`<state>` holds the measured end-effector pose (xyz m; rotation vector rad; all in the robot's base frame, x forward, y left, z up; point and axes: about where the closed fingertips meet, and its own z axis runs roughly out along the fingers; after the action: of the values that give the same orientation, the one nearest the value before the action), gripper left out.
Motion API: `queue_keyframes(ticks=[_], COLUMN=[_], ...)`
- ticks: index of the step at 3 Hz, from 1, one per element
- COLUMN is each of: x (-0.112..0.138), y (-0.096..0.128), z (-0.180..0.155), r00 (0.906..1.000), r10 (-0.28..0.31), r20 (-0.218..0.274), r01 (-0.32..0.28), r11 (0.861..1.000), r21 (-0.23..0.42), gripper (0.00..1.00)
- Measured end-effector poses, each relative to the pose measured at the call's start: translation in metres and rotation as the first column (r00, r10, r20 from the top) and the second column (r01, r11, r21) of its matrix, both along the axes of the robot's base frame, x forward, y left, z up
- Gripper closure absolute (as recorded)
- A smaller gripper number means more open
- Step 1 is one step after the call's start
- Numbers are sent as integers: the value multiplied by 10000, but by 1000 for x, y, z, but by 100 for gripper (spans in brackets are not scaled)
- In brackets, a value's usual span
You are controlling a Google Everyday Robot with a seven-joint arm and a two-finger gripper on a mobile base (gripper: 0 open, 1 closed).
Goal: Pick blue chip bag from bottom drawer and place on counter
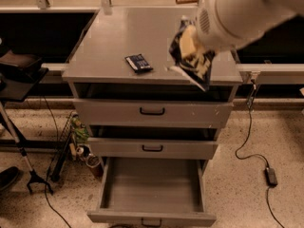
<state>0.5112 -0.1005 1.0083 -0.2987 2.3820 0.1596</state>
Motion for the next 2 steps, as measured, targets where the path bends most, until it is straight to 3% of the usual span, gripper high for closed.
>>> queue_keyframes(ticks=[1,2], x=[46,93], y=[2,-22], z=[30,25], r00=[9991,9936], r10=[-351,-1125], r20=[246,-140], r01=[336,1134], r11=[9978,9868], r21=[565,1152], gripper=[100,100])
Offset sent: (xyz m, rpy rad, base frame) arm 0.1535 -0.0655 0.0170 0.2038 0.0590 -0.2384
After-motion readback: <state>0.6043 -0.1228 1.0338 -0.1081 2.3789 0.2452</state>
